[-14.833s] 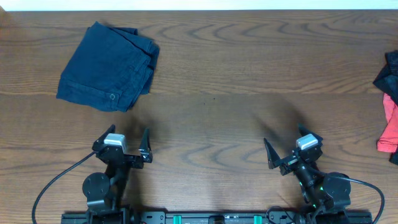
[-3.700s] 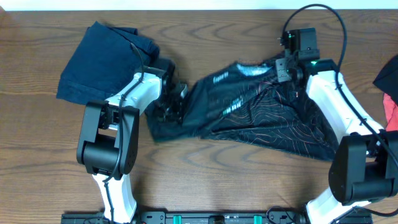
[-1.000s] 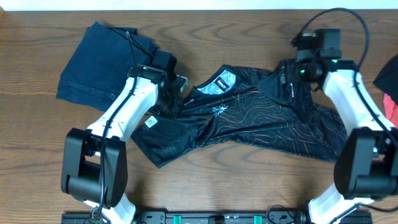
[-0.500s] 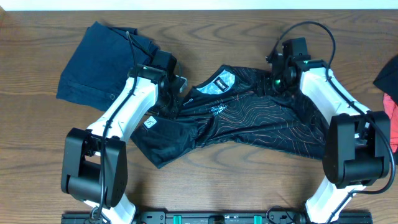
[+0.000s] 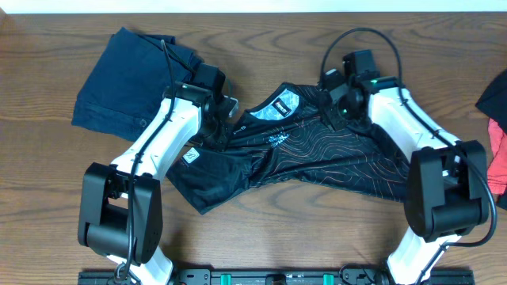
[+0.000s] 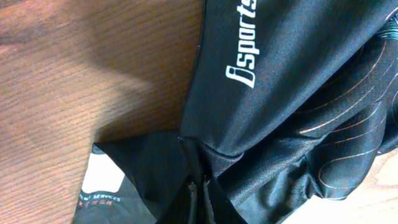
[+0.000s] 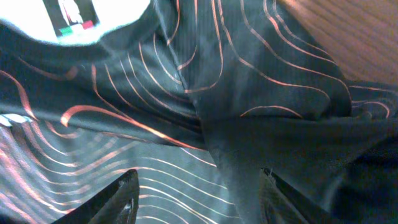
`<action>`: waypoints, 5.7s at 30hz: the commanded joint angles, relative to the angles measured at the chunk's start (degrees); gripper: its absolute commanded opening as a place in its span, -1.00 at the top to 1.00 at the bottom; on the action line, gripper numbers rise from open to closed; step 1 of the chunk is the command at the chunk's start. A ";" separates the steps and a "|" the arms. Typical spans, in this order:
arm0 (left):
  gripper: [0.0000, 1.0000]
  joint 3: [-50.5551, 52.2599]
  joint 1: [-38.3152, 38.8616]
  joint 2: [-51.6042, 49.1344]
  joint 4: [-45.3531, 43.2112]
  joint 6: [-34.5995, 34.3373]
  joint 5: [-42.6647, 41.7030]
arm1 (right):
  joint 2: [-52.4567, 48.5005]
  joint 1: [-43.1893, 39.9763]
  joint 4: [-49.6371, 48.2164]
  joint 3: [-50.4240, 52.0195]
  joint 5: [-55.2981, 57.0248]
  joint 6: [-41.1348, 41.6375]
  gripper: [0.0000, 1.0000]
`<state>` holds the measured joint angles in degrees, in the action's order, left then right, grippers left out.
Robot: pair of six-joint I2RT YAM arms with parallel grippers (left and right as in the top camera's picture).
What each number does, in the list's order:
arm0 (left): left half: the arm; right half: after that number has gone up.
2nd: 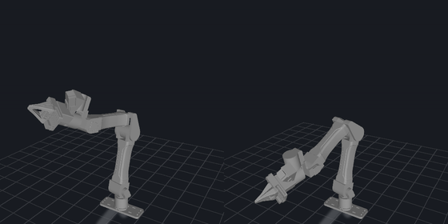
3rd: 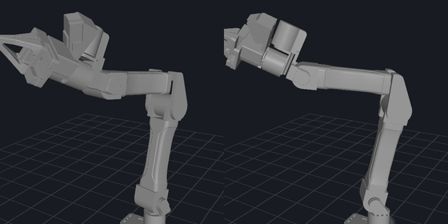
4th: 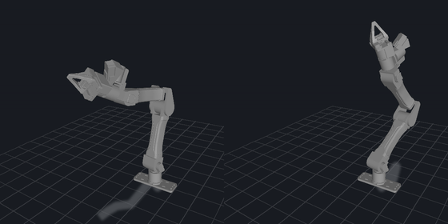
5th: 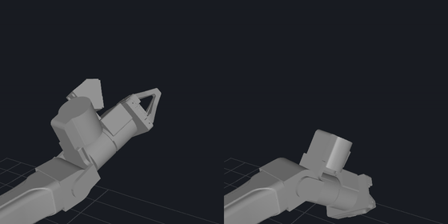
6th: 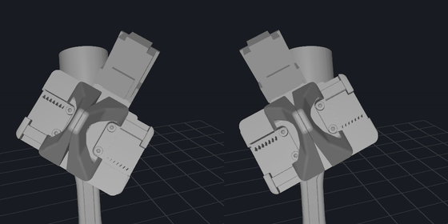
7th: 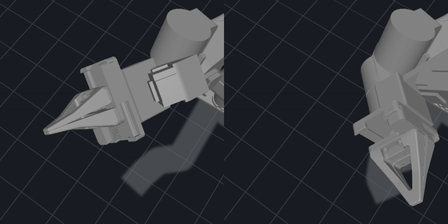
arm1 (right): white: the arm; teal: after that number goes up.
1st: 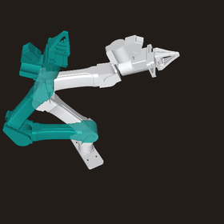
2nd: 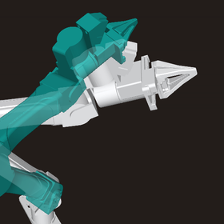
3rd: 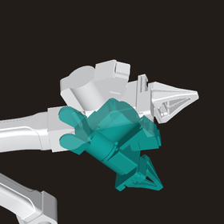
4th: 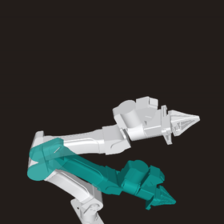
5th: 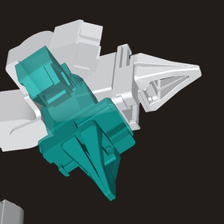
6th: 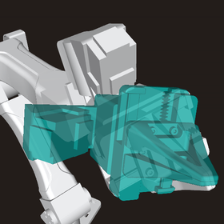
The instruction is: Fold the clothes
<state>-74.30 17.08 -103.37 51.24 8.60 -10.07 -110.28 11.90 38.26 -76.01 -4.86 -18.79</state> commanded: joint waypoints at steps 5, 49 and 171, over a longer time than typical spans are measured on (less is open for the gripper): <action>0.88 -0.20 -0.04 -0.13 0.31 -0.72 0.70 | -4.46 2.03 0.37 0.00 13.84 -5.46 -0.25; 0.88 -0.20 -0.04 -0.13 0.13 -0.70 0.70 | 5.05 0.15 -4.00 -0.07 18.99 3.02 0.87; 0.47 -33.38 15.37 15.50 18.62 8.92 -26.82 | 44.15 -27.10 7.91 -30.08 0.76 26.49 0.98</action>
<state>-107.35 29.63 -89.34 70.76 16.64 -34.98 -68.86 -14.04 48.25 -105.25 -5.56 6.87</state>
